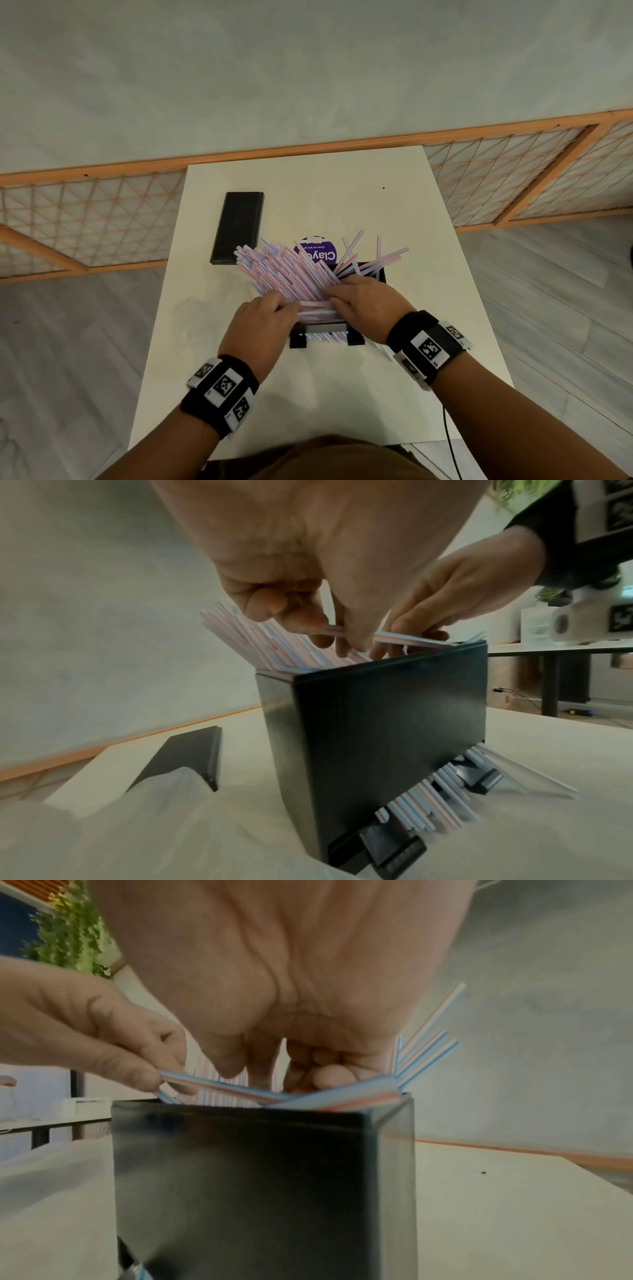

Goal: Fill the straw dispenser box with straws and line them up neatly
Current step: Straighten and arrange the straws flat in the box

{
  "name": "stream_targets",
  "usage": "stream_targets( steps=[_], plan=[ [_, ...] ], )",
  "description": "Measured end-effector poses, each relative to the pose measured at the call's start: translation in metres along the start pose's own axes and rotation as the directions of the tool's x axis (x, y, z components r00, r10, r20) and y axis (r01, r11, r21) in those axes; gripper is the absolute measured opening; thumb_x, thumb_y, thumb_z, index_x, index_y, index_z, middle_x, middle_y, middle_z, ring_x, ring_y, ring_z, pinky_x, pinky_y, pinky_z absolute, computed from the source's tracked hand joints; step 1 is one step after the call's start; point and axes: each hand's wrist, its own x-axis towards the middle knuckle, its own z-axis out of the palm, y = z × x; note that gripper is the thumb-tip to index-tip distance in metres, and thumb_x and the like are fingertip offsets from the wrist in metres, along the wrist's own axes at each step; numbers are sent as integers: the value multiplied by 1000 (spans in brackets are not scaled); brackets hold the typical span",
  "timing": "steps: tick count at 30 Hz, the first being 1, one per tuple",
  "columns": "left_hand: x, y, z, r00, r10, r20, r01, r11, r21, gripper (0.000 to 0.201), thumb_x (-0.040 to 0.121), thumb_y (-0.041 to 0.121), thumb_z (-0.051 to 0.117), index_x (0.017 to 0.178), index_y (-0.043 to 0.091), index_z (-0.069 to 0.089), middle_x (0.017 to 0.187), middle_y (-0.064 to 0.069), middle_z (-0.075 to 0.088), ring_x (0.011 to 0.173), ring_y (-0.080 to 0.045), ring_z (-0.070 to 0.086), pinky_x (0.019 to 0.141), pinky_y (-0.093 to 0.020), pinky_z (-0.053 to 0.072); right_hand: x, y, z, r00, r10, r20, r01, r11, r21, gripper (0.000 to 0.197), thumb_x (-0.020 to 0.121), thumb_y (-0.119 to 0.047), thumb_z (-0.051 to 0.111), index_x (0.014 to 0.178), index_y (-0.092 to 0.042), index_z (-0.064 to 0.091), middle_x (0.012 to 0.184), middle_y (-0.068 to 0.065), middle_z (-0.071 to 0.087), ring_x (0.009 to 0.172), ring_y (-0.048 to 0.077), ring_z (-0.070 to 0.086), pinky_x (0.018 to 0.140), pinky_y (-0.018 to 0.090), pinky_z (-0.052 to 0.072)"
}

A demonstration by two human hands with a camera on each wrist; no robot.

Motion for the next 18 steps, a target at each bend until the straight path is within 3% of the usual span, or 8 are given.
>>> stream_targets(
  steps=[3, 7, 9, 14, 18],
  plan=[
    [1, -11, 4, 998, -45, 33, 45, 999, -5, 18, 82, 18, 79, 98, 22, 71, 85, -3, 55, 60, -23, 54, 55, -34, 49, -6, -2, -3, 997, -58, -49, 54, 995, -79, 35, 103, -47, 40, 113, -31, 70, 93, -5, 62, 89, 19, 56, 81, 37, 49],
    [2, -12, 2, 995, -94, -31, 90, 989, -121, 20, 89, 24, 76, 108, 21, 74, 93, -2, 59, 72, -23, 60, 62, -39, 57, -7, 0, 9, 999, -26, -33, 16, 962, -273, 23, 96, -32, 56, 109, -32, 75, 97, -3, 63, 91, 25, 55, 76, 39, 50],
    [3, -8, -2, 994, -90, -67, 82, 990, -111, 24, 86, 26, 79, 109, 21, 74, 96, -1, 60, 79, -22, 59, 65, -37, 57, -3, 0, 14, 1000, 7, 11, -4, 966, -257, 25, 100, -31, 50, 109, -29, 73, 98, -3, 65, 93, 25, 57, 78, 38, 50],
    [9, 0, -3, 997, -70, -37, 68, 996, -63, 22, 87, 37, 75, 107, 28, 74, 105, 4, 64, 91, -21, 59, 72, -37, 55, 10, -12, 19, 998, 14, 62, -4, 988, -153, 61, 102, -60, 21, 82, -22, 64, 75, -2, 64, 74, 23, 58, 73, 39, 53],
    [14, 4, -4, 997, -65, 35, 66, 997, -37, 18, 90, 35, 72, 107, 28, 72, 104, 4, 64, 91, -21, 62, 72, -37, 57, 17, -19, 18, 990, 69, 124, -51, 989, -139, 72, 89, -81, 10, 87, -21, 50, 80, 5, 64, 76, 27, 61, 70, 36, 50]
  ],
)
